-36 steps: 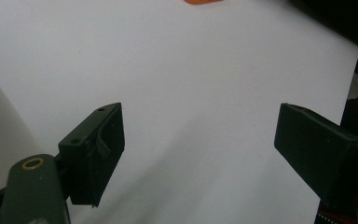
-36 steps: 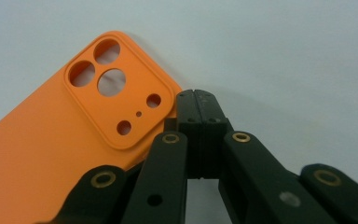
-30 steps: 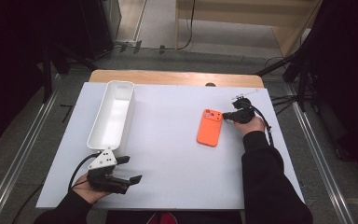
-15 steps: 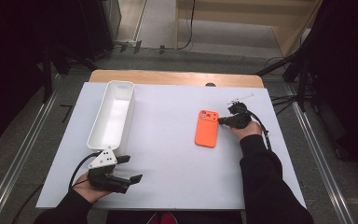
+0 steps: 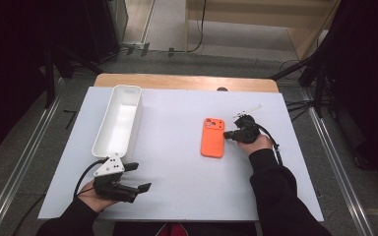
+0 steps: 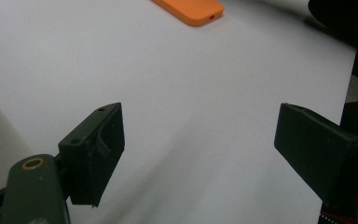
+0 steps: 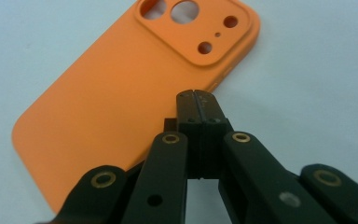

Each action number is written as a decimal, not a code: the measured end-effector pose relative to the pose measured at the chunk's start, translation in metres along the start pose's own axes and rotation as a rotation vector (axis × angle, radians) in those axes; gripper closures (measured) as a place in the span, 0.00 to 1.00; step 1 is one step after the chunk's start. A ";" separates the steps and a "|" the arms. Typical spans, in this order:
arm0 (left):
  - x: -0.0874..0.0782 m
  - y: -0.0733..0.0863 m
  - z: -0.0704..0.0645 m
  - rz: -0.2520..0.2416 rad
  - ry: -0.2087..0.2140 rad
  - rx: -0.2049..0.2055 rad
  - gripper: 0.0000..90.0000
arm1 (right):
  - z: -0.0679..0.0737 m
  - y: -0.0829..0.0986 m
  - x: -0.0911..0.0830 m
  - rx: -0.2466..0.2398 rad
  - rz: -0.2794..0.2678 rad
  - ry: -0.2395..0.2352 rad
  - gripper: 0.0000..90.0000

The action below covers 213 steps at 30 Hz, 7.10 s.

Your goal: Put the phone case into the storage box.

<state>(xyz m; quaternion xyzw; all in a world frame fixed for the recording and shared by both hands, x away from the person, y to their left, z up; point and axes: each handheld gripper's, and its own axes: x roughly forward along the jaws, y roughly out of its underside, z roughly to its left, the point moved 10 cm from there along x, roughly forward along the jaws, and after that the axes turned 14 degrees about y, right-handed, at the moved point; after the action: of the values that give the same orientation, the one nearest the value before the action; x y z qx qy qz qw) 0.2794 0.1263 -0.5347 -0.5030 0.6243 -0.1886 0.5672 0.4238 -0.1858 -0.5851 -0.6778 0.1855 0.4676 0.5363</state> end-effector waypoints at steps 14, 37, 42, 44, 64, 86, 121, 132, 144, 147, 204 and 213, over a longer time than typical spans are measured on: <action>-0.001 0.000 0.000 0.003 0.001 0.002 0.18 | 0.029 0.012 -0.008 -0.036 0.016 -0.062 0.98; -0.002 0.000 0.001 0.000 -0.005 -0.003 0.18 | 0.067 0.010 -0.008 -0.096 0.016 -0.125 0.98; -0.002 0.000 0.002 0.000 -0.007 -0.002 0.18 | 0.066 0.008 -0.013 -0.094 -0.003 -0.126 0.97; -0.003 0.000 0.002 -0.001 -0.007 -0.005 0.18 | 0.066 0.006 -0.021 -0.084 -0.025 -0.126 0.91; -0.004 0.000 0.003 -0.007 -0.016 -0.010 0.18 | 0.076 0.015 -0.059 -0.066 -0.115 -0.169 0.50; -0.003 0.000 0.002 -0.003 -0.012 -0.006 0.18 | 0.074 0.045 -0.080 -0.065 -0.152 -0.162 0.38; -0.004 -0.003 0.003 -0.021 -0.011 -0.016 0.18 | 0.074 0.095 -0.093 -0.043 -0.178 -0.170 0.30; -0.005 -0.009 -0.003 -0.025 0.030 -0.010 0.17 | 0.075 0.096 -0.092 -0.053 -0.176 -0.174 0.29; 0.000 -0.025 -0.002 -0.024 -0.017 -0.040 0.17 | 0.076 0.097 -0.093 -0.056 -0.177 -0.173 0.29; 0.002 -0.031 -0.002 -0.035 -0.021 -0.050 0.17 | 0.077 0.097 -0.092 -0.060 -0.175 -0.172 0.29; 0.051 -0.111 0.030 0.010 -0.064 -0.071 0.18 | 0.075 0.102 -0.091 -0.045 -0.182 -0.169 0.29; 0.065 -0.117 0.038 0.018 -0.051 -0.101 0.18 | 0.076 0.102 -0.091 -0.046 -0.179 -0.174 0.29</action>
<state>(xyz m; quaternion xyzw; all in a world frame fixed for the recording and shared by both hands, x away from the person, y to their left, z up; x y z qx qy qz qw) 0.3715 0.0349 -0.4847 -0.5302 0.6226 -0.1389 0.5585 0.2688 -0.1763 -0.5652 -0.6608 0.0662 0.4788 0.5743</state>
